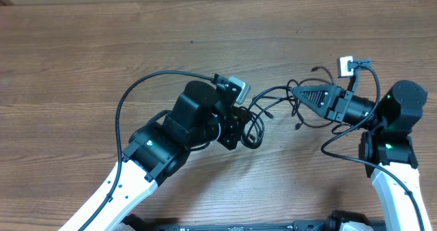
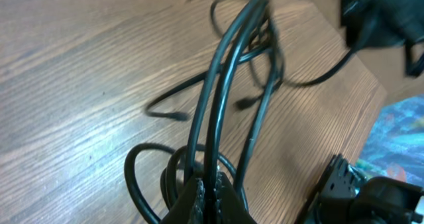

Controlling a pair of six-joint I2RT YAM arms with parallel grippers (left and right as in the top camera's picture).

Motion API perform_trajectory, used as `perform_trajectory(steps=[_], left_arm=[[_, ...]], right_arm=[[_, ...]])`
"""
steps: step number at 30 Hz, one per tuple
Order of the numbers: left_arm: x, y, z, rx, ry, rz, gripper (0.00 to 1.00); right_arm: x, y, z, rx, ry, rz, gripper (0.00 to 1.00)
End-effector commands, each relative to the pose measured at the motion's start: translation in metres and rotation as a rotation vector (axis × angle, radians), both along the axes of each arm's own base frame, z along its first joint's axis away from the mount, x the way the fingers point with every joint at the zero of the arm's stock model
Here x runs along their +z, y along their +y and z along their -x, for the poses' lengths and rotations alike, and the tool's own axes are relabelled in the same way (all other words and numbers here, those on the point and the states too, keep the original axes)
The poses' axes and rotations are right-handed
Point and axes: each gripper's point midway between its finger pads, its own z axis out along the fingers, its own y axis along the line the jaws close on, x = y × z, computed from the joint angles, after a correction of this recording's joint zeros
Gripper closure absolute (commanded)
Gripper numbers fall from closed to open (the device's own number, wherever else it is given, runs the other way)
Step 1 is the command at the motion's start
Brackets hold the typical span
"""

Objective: Untangle cables

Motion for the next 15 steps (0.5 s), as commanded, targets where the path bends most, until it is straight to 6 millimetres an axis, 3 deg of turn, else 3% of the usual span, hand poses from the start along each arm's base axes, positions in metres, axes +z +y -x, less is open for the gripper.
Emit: perform_trajectory(steps=[1,8,15], left_arm=[[0.000,0.003,0.002,0.000,-0.006,-0.033,0.96],[-0.012,0.001,0.015,-0.058,0.006,-0.087,0.96],[-0.021,-0.005,0.019,-0.077,0.027,-0.105,0.96]], right_arm=[[0.025,-0.001,0.004,0.008,-0.045,-0.023,0.96],[0.051,-0.001,0.005,-0.007,-0.123,-0.052,0.96],[0.055,-0.002,0.005,-0.012,-0.131,-0.058,0.96]])
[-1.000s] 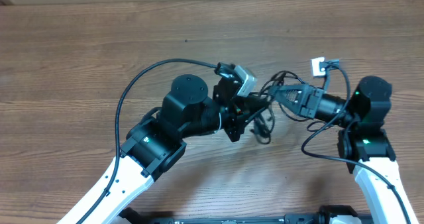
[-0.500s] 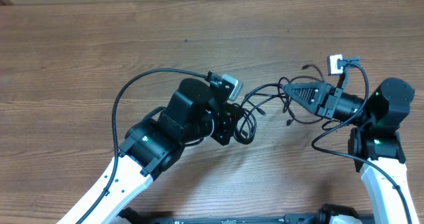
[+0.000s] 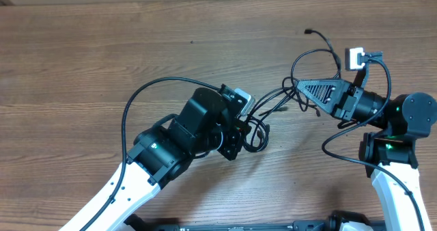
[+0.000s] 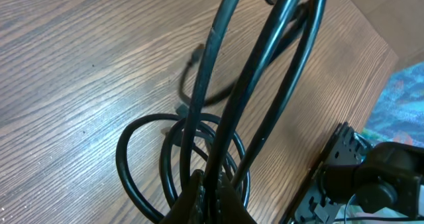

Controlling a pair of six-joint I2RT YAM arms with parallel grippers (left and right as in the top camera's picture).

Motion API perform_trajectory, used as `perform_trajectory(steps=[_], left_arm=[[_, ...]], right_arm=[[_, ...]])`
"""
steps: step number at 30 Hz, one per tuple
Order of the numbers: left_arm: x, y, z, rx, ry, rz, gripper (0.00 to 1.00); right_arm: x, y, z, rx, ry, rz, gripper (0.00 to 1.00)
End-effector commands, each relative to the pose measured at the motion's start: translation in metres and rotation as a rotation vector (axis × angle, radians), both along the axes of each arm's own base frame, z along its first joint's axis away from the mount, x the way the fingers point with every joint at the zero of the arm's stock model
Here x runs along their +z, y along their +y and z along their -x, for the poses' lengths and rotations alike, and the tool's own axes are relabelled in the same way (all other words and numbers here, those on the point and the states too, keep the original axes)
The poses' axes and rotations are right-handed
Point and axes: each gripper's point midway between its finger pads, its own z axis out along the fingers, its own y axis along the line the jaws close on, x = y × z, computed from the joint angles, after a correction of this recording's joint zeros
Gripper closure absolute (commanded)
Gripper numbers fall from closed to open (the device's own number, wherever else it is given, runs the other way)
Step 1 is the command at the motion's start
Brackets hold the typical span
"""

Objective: Untangle cables

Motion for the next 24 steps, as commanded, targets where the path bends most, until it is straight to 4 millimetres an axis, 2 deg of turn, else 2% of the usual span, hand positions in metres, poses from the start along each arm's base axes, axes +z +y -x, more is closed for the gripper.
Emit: perform_trajectory(steps=[1,7,15,24], left_arm=[[-0.004,-0.005,-0.002,-0.020,-0.004,-0.022,0.96],[0.002,-0.012,0.001,-0.104,-0.056,-0.003,0.96],[0.001,-0.016,0.009,-0.148,-0.028,0.013,0.96],[-0.009,-0.024,0.018,-0.202,0.040,0.029,0.96]], right_arm=[[0.013,-0.002,0.000,-0.021,-0.018,-0.010,0.96],[0.013,-0.003,-0.001,-0.027,-0.001,-0.020,0.96],[0.020,-0.012,-0.018,-0.136,0.056,-0.092,0.96],[0.041,-0.020,-0.023,-0.204,-0.011,-0.146,0.96]])
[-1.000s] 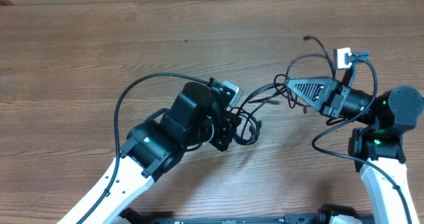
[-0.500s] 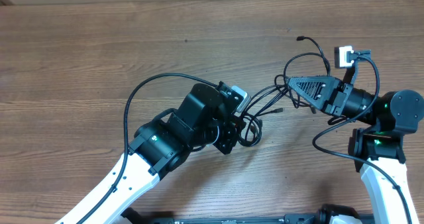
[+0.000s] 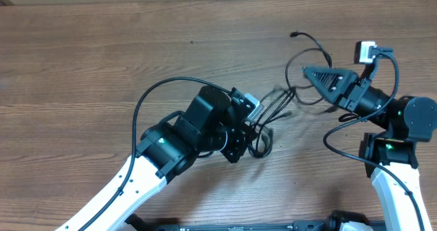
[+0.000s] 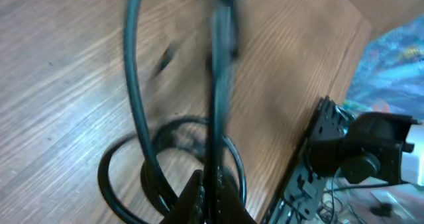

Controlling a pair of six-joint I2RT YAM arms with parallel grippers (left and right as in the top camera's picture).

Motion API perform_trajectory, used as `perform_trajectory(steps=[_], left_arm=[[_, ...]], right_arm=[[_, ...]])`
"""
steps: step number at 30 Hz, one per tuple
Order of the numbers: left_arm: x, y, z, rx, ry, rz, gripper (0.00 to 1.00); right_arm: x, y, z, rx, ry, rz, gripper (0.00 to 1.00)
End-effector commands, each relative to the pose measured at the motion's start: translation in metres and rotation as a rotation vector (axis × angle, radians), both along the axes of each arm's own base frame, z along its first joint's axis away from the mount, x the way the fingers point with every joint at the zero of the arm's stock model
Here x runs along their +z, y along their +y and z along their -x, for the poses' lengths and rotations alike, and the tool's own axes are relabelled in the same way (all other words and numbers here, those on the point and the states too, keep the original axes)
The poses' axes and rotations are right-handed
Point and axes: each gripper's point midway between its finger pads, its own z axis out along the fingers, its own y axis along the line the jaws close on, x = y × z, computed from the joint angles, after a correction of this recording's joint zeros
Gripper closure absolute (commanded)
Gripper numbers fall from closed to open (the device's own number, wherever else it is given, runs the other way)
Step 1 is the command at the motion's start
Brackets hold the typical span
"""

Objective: Untangle cables

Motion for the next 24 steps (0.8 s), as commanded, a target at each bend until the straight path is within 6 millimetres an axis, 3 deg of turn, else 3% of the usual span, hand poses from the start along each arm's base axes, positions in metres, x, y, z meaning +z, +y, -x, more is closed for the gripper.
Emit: perform_trajectory(steps=[1,11,17,24], left_arm=[[0.001,-0.010,0.007,-0.065,0.021,0.023,0.96],[0.005,-0.020,0.005,-0.112,-0.003,0.062,0.96],[0.015,-0.023,0.002,-0.199,-0.150,0.067,0.96],[0.020,-0.018,0.006,-0.374,-0.386,0.013,0.96]], right_arm=[[0.019,-0.007,-0.003,-0.060,-0.039,-0.034,0.96],[0.013,-0.003,0.001,-0.028,-0.038,-0.004,0.96],[-0.032,-0.003,-0.008,-0.013,0.168,0.024,0.96],[-0.080,-0.004,-0.008,-0.031,0.320,0.090,0.54]])
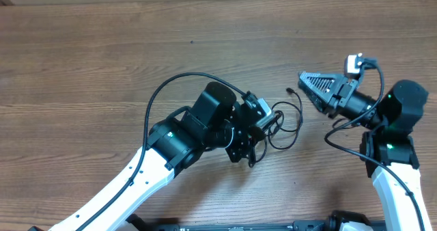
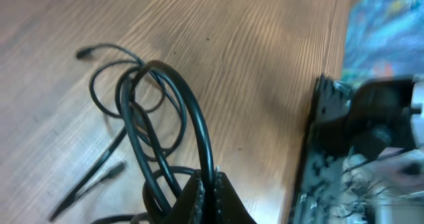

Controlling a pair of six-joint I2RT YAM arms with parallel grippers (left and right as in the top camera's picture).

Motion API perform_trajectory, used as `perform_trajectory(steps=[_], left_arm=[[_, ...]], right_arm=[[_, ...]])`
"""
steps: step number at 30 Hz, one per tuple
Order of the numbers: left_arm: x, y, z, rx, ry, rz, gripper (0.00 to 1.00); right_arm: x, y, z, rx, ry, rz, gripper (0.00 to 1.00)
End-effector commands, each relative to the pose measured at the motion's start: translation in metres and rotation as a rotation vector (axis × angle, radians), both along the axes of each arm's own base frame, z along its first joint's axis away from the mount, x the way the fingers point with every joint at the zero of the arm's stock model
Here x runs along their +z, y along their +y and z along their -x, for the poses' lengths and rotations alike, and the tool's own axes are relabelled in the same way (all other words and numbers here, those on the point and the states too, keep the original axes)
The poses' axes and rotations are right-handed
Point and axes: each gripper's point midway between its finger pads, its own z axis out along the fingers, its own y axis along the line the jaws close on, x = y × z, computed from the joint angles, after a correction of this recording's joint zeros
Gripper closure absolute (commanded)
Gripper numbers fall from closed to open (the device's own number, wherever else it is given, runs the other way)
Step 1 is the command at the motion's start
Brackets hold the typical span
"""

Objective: Untangle cables
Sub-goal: 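Move the open right gripper back to the bundle held by the left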

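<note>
A bundle of thin black cables point(image 1: 285, 125) lies looped on the wooden table, with one plug end point(image 1: 289, 91) pointing up-left. My left gripper point(image 1: 258, 137) is at the bundle's left side. In the left wrist view the left gripper point(image 2: 213, 177) is shut on one black cable, which arches up from the jaws into the loops point(image 2: 142, 111). A loose plug point(image 2: 83, 52) lies at the far end. My right gripper point(image 1: 302, 78) hangs up and to the right of the bundle, and no cable visibly reaches it. Whether its fingers are apart cannot be told.
The wooden table point(image 1: 102, 67) stretches away to the left and back. Beyond the table's near edge, dark frame hardware point(image 2: 344, 124) and loose wiring show in the left wrist view. The right arm's own lead point(image 1: 334, 139) loops beside its base.
The cable loops that stretched up to my right gripper now lie slack on the table by my left gripper. My left gripper has moved right and still grips its cable. The right gripper has dropped slightly.
Both grippers first held the tangle close together, with cables taut between them. The right gripper then stood further up and to the right with loops drawn out, while the left kept its grip. Now the loops are off the right gripper and lie gathered by the left.
</note>
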Motion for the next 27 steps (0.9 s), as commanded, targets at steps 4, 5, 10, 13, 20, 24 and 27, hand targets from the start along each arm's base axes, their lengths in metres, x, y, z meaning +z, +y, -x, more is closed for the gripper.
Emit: perform_trajectory(steps=[4,5,10,13,20,24,27], left_arm=[[0.021,0.000,0.007,-0.256,-0.346,-0.015,0.96],[0.021,-0.001,0.007,-0.284,-0.380,-0.019,0.96],[0.023,-0.003,0.013,-0.436,-0.545,-0.026,0.96],[0.023,-0.003,0.012,-0.520,-0.660,-0.045,0.96],[0.017,0.005,-0.003,-0.562,-0.818,-0.160,0.96],[0.013,0.011,-0.015,-0.520,-0.836,-0.232,0.96],[0.012,0.014,-0.020,-0.501,-0.843,-0.263,0.96]], right_arm=[[-0.019,0.000,0.007,0.023,-0.045,0.109,0.38],[-0.025,0.000,0.009,0.023,-0.025,0.118,0.37],[-0.057,-0.006,0.012,-0.025,0.107,0.172,0.38],[-0.068,-0.008,0.016,-0.042,0.174,0.180,0.43],[-0.081,-0.007,0.026,-0.020,0.229,0.198,0.48],[-0.091,-0.005,0.036,0.011,0.242,0.231,0.48],[-0.099,-0.003,0.046,0.039,0.261,0.254,0.48]])
